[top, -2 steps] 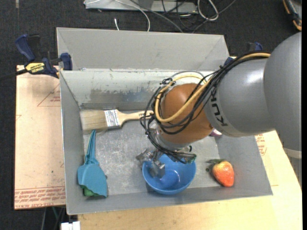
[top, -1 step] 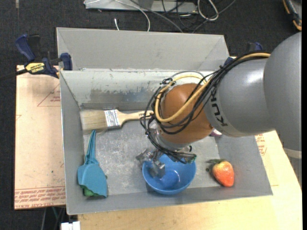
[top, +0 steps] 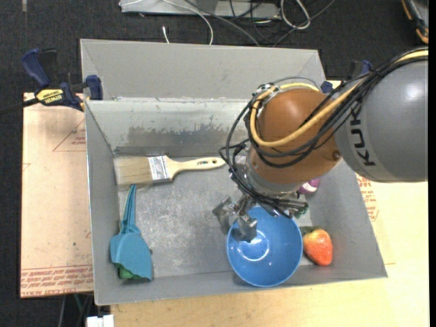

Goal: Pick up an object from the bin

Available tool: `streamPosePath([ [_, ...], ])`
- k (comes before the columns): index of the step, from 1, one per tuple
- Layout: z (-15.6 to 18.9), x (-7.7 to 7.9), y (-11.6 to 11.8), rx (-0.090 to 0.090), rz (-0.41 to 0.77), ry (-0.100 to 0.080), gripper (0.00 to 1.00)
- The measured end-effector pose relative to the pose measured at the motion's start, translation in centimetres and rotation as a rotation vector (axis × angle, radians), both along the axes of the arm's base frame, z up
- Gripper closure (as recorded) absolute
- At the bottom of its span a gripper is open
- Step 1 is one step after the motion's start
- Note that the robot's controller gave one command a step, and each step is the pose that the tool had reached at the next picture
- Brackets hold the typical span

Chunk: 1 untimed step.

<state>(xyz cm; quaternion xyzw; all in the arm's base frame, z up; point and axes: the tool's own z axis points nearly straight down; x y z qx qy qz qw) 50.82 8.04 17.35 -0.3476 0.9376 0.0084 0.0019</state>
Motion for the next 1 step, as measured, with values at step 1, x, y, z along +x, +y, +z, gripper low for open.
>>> streamPosePath([
  [1, 0.71, 0.65, -0.05, 0.002, -0.012, -0.001, 1.0],
])
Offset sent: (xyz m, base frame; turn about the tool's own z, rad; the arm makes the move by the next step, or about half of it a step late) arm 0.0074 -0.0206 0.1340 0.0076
